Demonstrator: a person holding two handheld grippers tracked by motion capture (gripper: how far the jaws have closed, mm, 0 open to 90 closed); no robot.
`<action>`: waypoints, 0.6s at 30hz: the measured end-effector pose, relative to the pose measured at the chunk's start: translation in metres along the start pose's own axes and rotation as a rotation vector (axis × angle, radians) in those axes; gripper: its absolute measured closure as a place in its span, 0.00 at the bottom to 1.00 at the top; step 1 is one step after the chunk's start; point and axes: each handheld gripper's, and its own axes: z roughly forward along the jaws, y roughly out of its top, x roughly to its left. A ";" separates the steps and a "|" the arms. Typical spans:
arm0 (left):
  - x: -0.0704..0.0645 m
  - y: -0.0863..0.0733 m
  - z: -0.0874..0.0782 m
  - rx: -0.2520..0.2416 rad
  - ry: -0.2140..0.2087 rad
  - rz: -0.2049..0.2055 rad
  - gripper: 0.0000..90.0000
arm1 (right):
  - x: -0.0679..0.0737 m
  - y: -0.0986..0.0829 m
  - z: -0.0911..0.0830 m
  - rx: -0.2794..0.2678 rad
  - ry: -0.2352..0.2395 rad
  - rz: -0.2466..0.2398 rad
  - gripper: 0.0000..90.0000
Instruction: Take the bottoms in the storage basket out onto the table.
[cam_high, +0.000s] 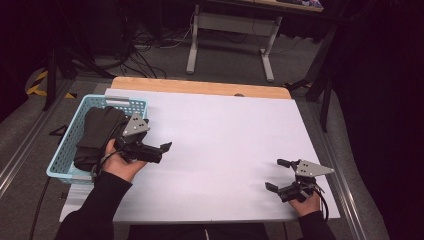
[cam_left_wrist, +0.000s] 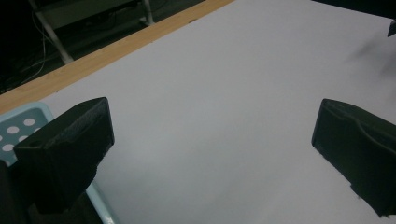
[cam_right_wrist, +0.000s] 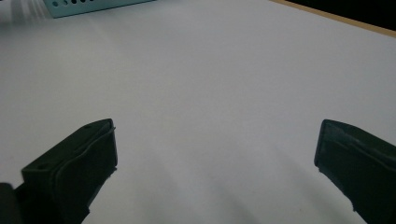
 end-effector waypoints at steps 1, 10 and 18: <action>0.000 0.000 0.000 0.000 0.000 0.000 0.00 | 0.000 0.000 0.000 0.000 0.000 0.000 0.00; 0.016 0.002 -0.008 0.026 0.037 -0.014 0.01 | 0.000 0.000 0.000 -0.001 0.004 -0.002 0.00; 0.032 0.001 -0.015 0.063 0.069 -0.034 0.01 | 0.000 0.000 0.000 0.001 0.002 -0.004 0.00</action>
